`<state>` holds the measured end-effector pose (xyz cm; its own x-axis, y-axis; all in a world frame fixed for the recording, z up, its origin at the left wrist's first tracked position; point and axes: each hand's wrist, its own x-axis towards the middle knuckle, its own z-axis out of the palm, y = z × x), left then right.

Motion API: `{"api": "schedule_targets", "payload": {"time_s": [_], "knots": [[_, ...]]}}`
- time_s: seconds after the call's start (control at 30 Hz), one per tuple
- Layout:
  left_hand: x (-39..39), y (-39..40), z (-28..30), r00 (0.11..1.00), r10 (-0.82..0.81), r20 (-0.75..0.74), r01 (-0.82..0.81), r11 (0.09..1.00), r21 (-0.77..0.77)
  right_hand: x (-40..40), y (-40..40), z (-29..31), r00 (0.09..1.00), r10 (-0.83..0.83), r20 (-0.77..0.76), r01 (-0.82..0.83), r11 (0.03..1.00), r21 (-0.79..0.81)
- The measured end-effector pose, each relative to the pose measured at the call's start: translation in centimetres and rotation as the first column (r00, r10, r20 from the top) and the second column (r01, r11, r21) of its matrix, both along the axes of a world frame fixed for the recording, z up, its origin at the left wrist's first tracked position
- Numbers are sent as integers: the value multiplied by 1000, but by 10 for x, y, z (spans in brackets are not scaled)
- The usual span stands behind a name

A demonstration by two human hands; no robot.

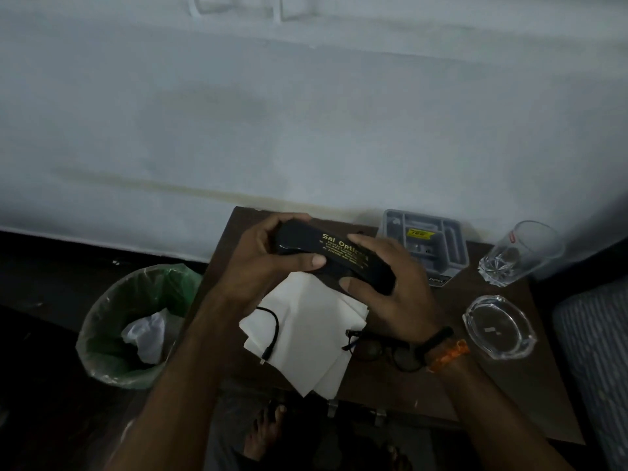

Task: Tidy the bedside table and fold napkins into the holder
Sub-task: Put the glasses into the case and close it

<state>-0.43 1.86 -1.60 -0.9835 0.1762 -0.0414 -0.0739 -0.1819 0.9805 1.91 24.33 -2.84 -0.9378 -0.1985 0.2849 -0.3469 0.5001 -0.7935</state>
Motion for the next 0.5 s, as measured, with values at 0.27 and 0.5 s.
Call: {"api": "schedule_targets", "payload": {"time_s": [0.27, 0.5], "knots": [[8, 40, -5, 997, -10, 73, 6, 998, 63, -3, 30, 12, 982, -65, -175, 78, 994, 70], [11, 49, -3, 997, -20, 77, 20, 1000, -5, -3, 41, 13, 955, -19, -296, 92, 967, 236]]}}
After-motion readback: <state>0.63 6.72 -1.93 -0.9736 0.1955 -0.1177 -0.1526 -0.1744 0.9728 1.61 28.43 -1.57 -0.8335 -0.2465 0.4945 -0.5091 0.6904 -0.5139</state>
